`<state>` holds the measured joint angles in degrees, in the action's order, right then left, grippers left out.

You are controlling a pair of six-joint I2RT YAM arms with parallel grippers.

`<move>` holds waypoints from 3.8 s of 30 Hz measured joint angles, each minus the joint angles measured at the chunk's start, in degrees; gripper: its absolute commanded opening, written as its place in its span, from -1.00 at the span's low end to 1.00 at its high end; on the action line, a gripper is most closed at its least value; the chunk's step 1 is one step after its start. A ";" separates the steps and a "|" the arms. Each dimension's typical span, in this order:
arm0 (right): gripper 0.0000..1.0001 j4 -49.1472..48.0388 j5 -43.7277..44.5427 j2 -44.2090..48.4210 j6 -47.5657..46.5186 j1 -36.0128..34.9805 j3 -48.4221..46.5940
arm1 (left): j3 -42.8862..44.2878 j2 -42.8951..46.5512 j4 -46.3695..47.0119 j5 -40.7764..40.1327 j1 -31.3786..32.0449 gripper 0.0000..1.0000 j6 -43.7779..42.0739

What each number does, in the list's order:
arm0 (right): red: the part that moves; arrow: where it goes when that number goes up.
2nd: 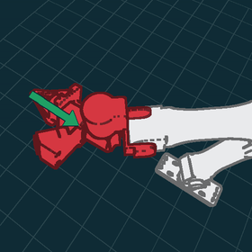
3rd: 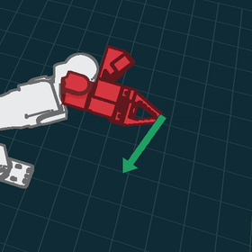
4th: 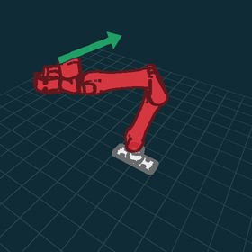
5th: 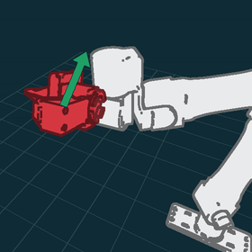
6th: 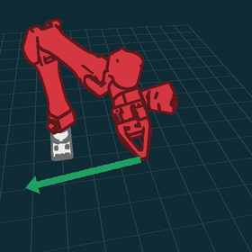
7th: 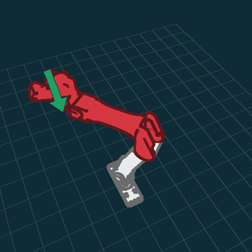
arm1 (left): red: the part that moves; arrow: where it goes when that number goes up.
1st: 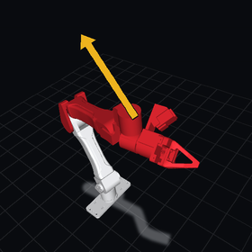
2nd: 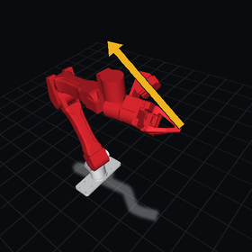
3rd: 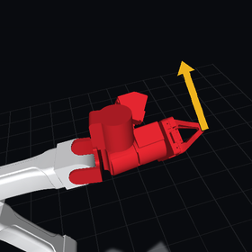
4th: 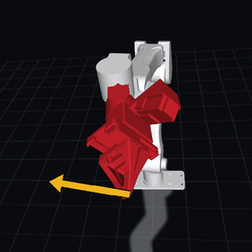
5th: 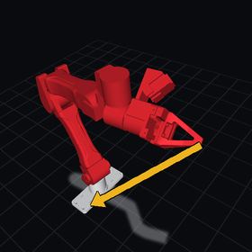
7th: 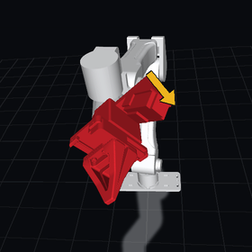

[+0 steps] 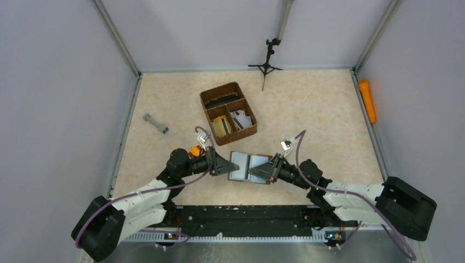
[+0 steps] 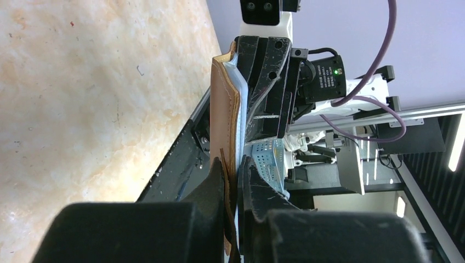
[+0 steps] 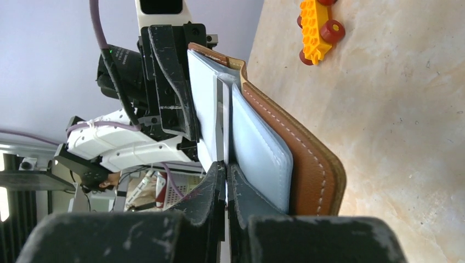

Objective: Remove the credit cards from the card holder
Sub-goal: Remove the credit card from the card holder, then place the credit card in the storage box, then remove the credit card from the card holder.

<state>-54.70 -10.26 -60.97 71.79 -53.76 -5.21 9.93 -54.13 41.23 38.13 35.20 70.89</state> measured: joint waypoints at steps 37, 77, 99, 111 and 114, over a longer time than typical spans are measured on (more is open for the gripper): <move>-1.00 43.91 1.09 10.27 -16.41 8.07 -14.29 | 4.83 14.60 -39.12 -15.15 -1.97 -1.00 -13.00; -0.55 75.84 0.22 -48.43 -48.78 20.39 -80.54 | 5.40 2.71 -38.23 -6.97 -2.08 -0.98 -23.02; 0.07 67.14 0.90 -27.89 -43.89 19.21 -58.51 | 5.40 0.17 -38.53 -7.74 -2.08 -0.76 -24.17; 0.72 50.18 1.38 -10.95 -31.56 5.05 -31.41 | 5.38 -0.81 -38.45 -9.49 -2.05 -0.69 -23.37; 0.73 46.95 2.12 -9.90 -29.49 1.53 -27.36 | 5.03 -0.81 -37.40 -9.51 -2.05 -0.69 -22.32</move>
<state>-7.75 -8.14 -70.87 42.30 -52.23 -32.58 14.96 -54.94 3.84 28.62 33.15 48.58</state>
